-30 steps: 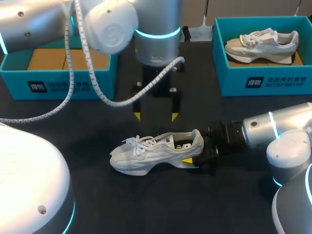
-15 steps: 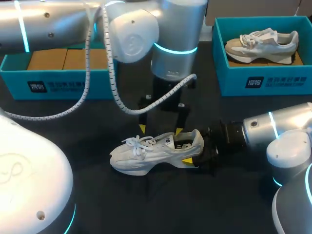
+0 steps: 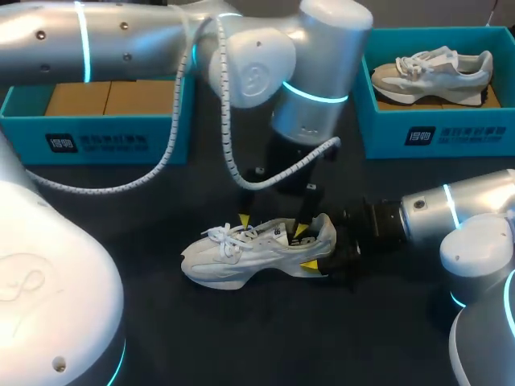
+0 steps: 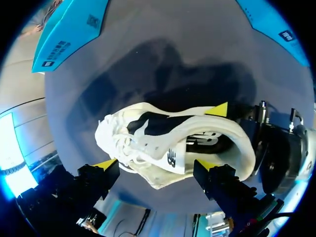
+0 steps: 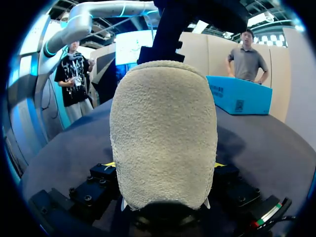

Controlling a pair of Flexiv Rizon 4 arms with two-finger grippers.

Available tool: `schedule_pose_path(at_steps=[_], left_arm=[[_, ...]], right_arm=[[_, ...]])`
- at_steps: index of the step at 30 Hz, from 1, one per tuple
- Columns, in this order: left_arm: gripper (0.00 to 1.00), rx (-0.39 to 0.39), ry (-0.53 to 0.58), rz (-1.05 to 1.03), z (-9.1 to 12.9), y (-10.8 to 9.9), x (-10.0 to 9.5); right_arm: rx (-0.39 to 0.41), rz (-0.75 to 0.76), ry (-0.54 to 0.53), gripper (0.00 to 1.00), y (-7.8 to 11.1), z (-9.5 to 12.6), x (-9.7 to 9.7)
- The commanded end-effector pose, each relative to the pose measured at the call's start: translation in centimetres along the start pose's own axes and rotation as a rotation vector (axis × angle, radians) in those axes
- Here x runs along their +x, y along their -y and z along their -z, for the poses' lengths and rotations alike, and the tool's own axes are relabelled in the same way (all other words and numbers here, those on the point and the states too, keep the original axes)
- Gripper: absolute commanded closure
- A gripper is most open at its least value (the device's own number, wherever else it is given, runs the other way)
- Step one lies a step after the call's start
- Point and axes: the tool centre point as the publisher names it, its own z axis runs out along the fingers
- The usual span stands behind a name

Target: Take the shoe out of the shoebox, open the shoe tongue, remove and reinsert the insole, then place the shoe into the shoebox

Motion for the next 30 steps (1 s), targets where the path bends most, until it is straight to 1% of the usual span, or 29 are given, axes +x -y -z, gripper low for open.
schedule_pose_path(at_steps=[1, 7, 15, 17, 22, 23, 25, 27, 28, 30], left_arm=[[0.0, -0.029, 0.069, -0.001, -0.8, 0.3, 0.5], [0.0, -0.059, 0.108, 0.005, -1.8, 0.3, 0.3], [0.0, -0.085, 0.127, 0.03, -2.6, 0.6, -0.8], [0.07, -0.085, 0.125, 0.035, -2.6, 0.6, -1.1], [0.06, -0.074, 0.115, 0.053, -2.4, 1.0, -1.8], [0.11, -0.072, 0.11, 0.059, -2.3, 1.1, -1.9], [0.26, -0.061, 0.096, 0.055, -2.0, 1.1, -2.0], [0.31, -0.05, 0.079, 0.051, -1.7, 0.9, -2.2], [0.4, -0.045, 0.068, 0.049, -1.5, 0.8, -2.2], [0.46, -0.029, 0.055, 0.044, -1.3, 0.6, -2.3]], right_arm=[[0.003, -0.001, 0.0, 1.0, -0.1, 0.0, 0.0], [0.003, -0.001, 0.0, 1.0, -0.1, 0.0, 0.0], [0.003, -0.001, 0.0, 1.0, -0.1, 0.0, 0.0], [0.003, -0.001, 0.0, 1.0, -0.1, 0.0, 0.0], [0.003, -0.001, 0.0, 1.0, -0.1, 0.0, 0.0], [0.003, -0.001, 0.0, 1.0, -0.1, 0.0, 0.0], [0.003, -0.001, 0.0, 1.0, -0.1, 0.0, 0.0], [0.003, -0.001, 0.0, 1.0, -0.1, 0.0, 0.0], [0.003, -0.001, 0.0, 1.0, -0.1, 0.0, 0.0], [0.003, -0.001, 0.0, 1.0, -0.1, 0.0, 0.0]])
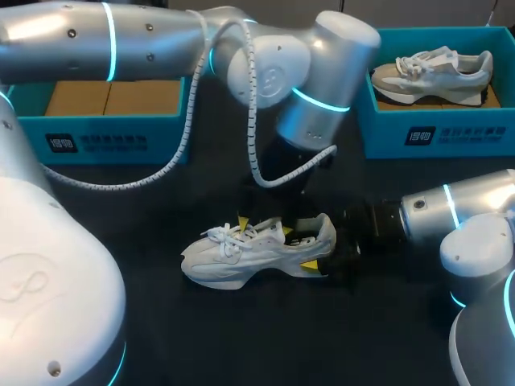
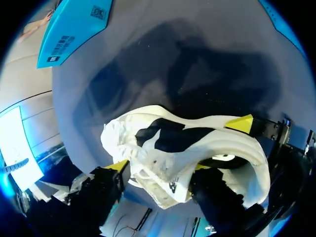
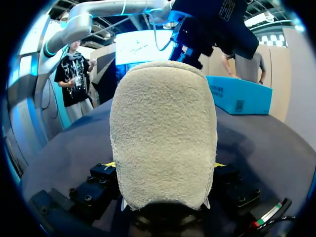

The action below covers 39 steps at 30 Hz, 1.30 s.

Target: Take the shoe out of the shoebox, open the shoe tongue, remove and reinsert the insole, then place the shoe into the shoebox

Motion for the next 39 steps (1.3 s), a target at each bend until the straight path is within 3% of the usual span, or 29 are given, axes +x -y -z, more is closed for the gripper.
schedule_pose_path(at_steps=[1, 11, 14, 19, 32, 39], left_arm=[[0.5, 0.034, -0.051, -0.003, 0.5, -0.9, -1.5], [0.6, 0.1, -0.168, 0.026, 1.7, -1.8, -2.9], [0.78, 0.11, -0.216, 0.034, 1.7, -2.0, -3.3], [1.0, 0.149, -0.279, 0.042, 1.4, -2.2, -3.7], [1.0, 0.248, -0.615, 0.057, -1.1, -2.3, -7.2], [1.0, 0.243, -0.605, 0.067, -2.9, -1.4, -7.8]], right_arm=[[0.003, -0.001, 0.0, 1.0, -0.1, 0.0, 0.0], [0.003, -0.001, 0.0, 1.0, -0.1, 0.0, 0.0], [0.003, -0.001, 0.0, 1.0, -0.1, 0.0, 0.0], [0.003, -0.001, 0.0, 1.0, -0.1, 0.0, 0.0], [0.003, -0.001, 0.0, 1.0, -0.1, 0.0, 0.0], [0.003, -0.001, 0.0, 1.0, -0.1, 0.0, 0.0]])
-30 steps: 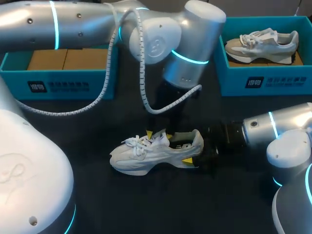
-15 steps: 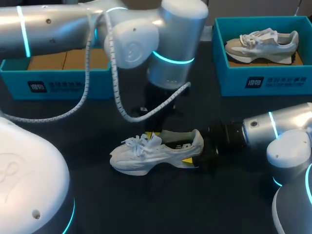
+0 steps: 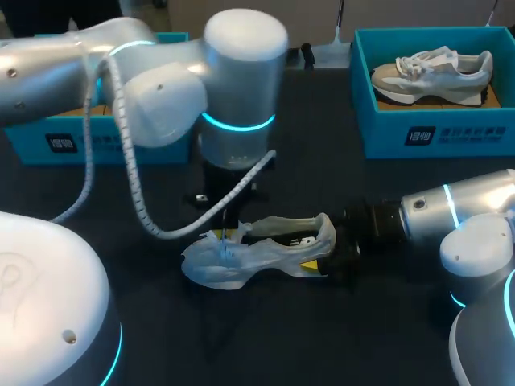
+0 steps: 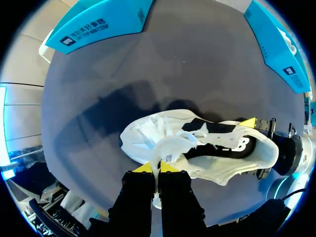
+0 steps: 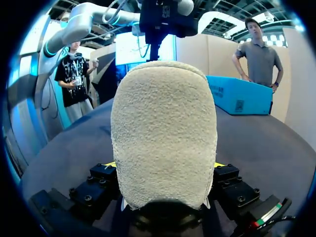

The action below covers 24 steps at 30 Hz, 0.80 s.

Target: Take the shoe out of the shoebox, open the shoe tongue, remove and reinsert the insole, then place the shoe into the shoebox

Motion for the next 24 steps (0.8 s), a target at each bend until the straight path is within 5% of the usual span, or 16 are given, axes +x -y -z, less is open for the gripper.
schedule_pose_path(at_steps=[1, 17, 18, 19, 24], left_arm=[[1.0, -0.016, -0.36, -0.005, -1.7, 0.4, -1.2], [1.0, -0.075, -0.342, -0.03, -6.1, 1.8, -1.7], [0.97, -0.077, -0.339, -0.033, -6.2, 1.8, -1.7], [0.78, -0.079, -0.338, -0.038, -6.2, 1.7, -1.8], [0.62, -0.079, -0.329, -0.061, -5.6, 1.4, -2.3]], right_arm=[[0.003, -0.001, 0.0, 1.0, -0.1, 0.0, 0.0], [0.003, -0.001, 0.0, 1.0, -0.1, 0.0, 0.0], [0.003, -0.001, 0.0, 1.0, -0.1, 0.0, 0.0], [0.003, -0.001, 0.0, 1.0, -0.1, 0.0, 0.0], [0.003, -0.001, 0.0, 1.0, -0.1, 0.0, 0.0]])
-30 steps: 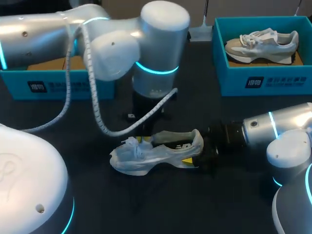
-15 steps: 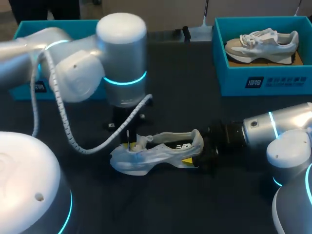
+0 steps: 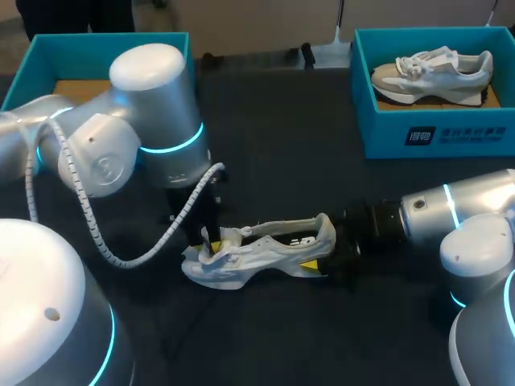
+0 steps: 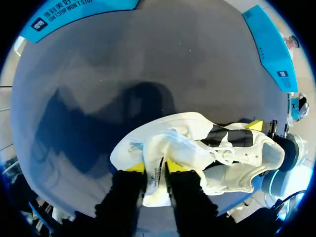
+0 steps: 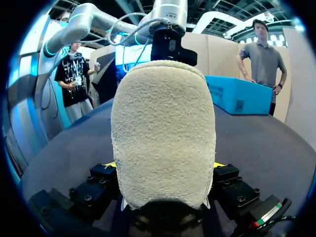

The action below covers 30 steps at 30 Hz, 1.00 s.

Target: Take the shoe out of the shoebox, open the shoe tongue, remove and reinsert the insole, then place the shoe into the shoebox

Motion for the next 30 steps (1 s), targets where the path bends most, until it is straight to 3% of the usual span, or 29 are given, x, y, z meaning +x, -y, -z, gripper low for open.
schedule_pose_path(at_steps=[1, 5, 22, 28, 30], left_arm=[[0.62, 0.009, -0.067, -0.015, 0.9, -0.4, -0.6], [0.55, 0.042, -0.079, -0.031, 2.7, -0.8, -0.7], [0.55, 0.167, -0.117, -0.195, 10.4, -0.8, 2.3], [0.58, 0.182, -0.104, -0.278, 12.4, -0.3, 4.0], [0.65, 0.175, -0.103, -0.317, 13.1, -0.2, 4.6]], right_arm=[[0.003, -0.001, 0.0, 1.0, -0.1, 0.0, 0.0], [0.003, -0.001, 0.0, 1.0, -0.1, 0.0, 0.0], [0.003, -0.001, 0.0, 1.0, -0.1, 0.0, 0.0], [0.003, -0.001, 0.0, 1.0, -0.1, 0.0, 0.0], [0.003, -0.001, 0.0, 1.0, -0.1, 0.0, 0.0]])
